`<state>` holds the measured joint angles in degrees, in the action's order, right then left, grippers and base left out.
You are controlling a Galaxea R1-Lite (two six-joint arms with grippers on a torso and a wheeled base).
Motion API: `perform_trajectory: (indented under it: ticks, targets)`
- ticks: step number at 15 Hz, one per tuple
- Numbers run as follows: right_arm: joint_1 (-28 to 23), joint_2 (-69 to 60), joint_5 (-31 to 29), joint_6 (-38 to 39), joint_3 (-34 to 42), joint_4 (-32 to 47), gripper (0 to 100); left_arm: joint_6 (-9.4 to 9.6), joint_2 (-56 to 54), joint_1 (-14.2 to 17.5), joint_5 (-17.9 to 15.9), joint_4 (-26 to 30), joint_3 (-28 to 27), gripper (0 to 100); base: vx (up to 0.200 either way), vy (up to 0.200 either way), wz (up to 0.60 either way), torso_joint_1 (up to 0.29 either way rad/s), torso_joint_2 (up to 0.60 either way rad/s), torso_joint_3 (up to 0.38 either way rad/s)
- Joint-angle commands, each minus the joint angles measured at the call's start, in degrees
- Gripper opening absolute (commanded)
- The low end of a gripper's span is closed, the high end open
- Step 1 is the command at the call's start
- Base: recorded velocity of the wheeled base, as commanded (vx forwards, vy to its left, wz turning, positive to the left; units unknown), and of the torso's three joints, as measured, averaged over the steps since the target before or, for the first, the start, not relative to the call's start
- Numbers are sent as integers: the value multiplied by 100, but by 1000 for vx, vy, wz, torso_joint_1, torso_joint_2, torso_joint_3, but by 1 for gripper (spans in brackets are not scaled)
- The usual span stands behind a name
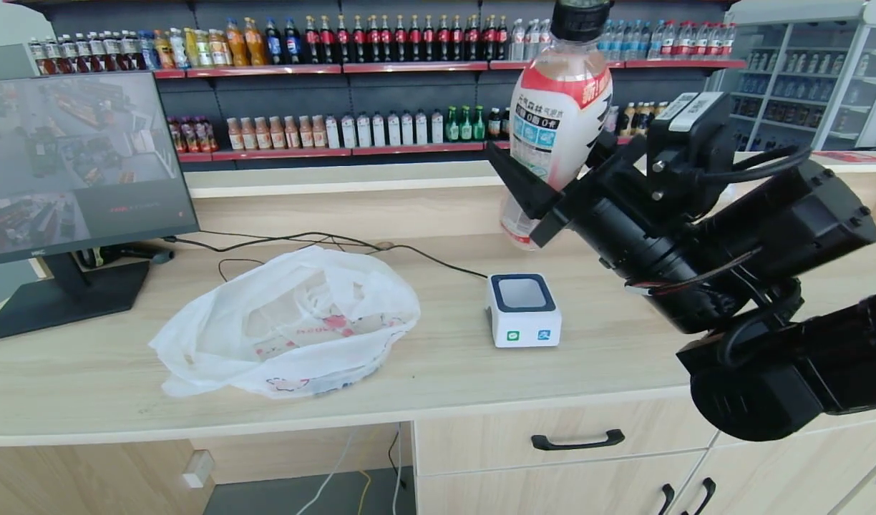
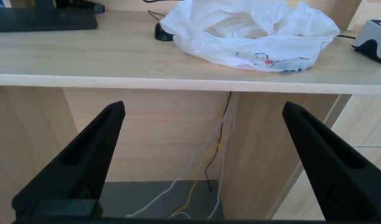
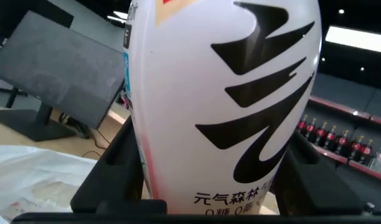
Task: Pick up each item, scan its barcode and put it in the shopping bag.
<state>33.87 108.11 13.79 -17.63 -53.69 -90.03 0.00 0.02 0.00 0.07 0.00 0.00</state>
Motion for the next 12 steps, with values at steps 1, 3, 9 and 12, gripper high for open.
perform_trajectory:
  ticks: [1, 3, 9, 12]
  targets:
    - [-55, -123, -298, 594, 254, 3, 0, 0, -2, 0, 1, 0, 0, 100, 0, 0, 0, 0, 0, 0]
    - [-205, -88, -394, 1042, 517, 3, 0, 0, -2, 0, 1, 0, 0, 100, 0, 0, 0, 0, 0, 0]
    - [-539, 123, -1115, 1930, 1712, 3, 0, 0, -2, 0, 1, 0, 0, 100, 0, 0, 0, 0, 0, 0]
    - [-460, 158, -1757, 2220, 1537, 3, 0, 0, -2, 0, 1, 0, 0, 100, 0, 0, 0, 0, 0, 0]
